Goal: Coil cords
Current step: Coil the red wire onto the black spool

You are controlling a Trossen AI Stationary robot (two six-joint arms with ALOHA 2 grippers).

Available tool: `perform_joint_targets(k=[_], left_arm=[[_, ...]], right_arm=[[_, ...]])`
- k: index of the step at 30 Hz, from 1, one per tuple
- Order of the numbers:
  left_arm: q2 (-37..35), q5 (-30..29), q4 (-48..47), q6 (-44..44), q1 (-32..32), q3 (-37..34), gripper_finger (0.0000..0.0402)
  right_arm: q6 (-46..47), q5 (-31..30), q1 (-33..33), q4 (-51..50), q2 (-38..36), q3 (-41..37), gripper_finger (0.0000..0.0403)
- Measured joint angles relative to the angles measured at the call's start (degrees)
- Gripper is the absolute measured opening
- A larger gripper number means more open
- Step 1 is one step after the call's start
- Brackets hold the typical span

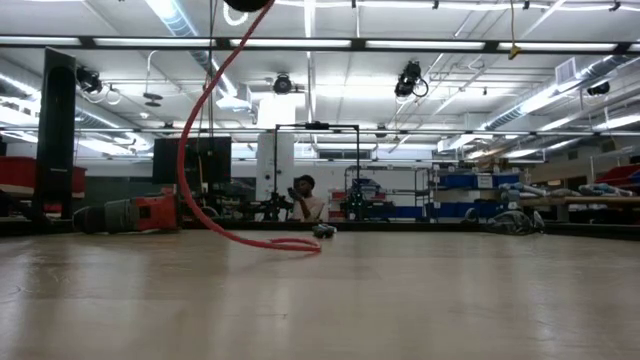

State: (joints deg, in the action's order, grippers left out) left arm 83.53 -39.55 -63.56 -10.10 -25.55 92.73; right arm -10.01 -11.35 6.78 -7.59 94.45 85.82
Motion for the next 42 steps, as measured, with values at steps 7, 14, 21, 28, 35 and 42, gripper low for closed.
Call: perform_joint_targets(k=[7,14,21,28,35,42], left_arm=[[-3.5,0.0,5.7,-0.9,-2.5,-0.8,0.0000],[-8.4,0.7,14.7,-0.9,-4.6,-7.1,0.0000],[-13.8,0.9,31.2,1.3,-5.8,-18.3,0.0000],[-20.4,1.1,54.7,6.9,-6.5,-31.8,0.0000],[-24.2,4.8,79.0,15.4,-6.5,-42.5,0.0000],[-25.1,6.3,93.7,19.6,-6.5,-48.9,0.0000]], right_arm=[[-4.3,-1.0,1.8,7.7,0.0,0.0,0.0036],[-9.8,-1.0,4.1,14.2,0.0,0.0,0.0056],[-14.0,-2.0,6.3,17.9,-0.5,0.0,0.0068],[-14.7,-6.8,8.0,18.4,-1.3,0.0,0.0063],[-15.2,-8.2,8.6,18.5,-1.3,0.0,0.0057],[-15.2,-8.3,8.6,18.7,-1.3,0.0,0.0056]])
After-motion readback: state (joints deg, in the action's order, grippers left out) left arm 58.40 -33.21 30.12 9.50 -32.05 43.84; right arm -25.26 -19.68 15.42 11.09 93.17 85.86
